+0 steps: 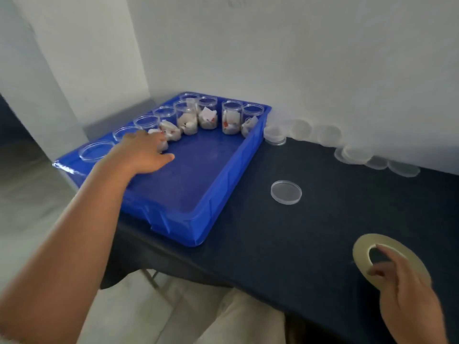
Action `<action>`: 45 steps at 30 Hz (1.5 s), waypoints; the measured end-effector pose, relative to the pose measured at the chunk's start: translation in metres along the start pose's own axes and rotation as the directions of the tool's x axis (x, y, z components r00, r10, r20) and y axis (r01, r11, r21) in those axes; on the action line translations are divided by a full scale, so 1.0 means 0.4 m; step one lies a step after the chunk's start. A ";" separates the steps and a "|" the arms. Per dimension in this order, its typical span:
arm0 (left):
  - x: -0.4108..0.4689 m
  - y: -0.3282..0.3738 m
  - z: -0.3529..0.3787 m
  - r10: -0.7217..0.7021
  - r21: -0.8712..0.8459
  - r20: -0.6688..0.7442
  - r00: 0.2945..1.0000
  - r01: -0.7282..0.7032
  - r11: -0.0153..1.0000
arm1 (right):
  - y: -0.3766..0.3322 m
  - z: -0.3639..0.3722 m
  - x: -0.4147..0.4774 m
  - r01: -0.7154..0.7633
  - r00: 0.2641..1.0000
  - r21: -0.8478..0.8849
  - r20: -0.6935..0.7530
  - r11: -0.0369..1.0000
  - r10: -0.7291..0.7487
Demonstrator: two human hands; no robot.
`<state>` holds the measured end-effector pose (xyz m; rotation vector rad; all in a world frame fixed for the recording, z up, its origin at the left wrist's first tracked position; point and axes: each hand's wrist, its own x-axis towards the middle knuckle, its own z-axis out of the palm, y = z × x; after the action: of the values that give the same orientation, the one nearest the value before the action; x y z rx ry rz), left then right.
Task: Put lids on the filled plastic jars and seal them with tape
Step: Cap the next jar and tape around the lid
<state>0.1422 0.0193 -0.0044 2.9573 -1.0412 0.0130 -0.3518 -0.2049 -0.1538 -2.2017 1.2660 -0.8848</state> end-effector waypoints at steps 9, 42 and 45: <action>0.175 -0.145 0.097 -0.289 0.092 -0.004 0.957 0.288 0.953 | 0.031 0.015 0.009 -0.055 0.998 -0.123 -0.023 0.991 0.053; -0.065 0.184 -0.125 0.458 0.144 -0.549 0.699 -0.461 0.876 | 0.011 -0.006 0.008 0.030 0.999 -0.055 -0.039 0.998 -0.032; -0.117 0.263 -0.174 0.564 0.120 -0.543 0.622 -0.608 0.785 | 0.001 -0.012 0.006 0.065 0.997 -0.039 -0.043 0.997 -0.066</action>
<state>0.0394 -0.0326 0.0652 2.1445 -1.7557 0.7654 -0.3546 -0.2075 -0.1502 -2.2767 1.2470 -0.9469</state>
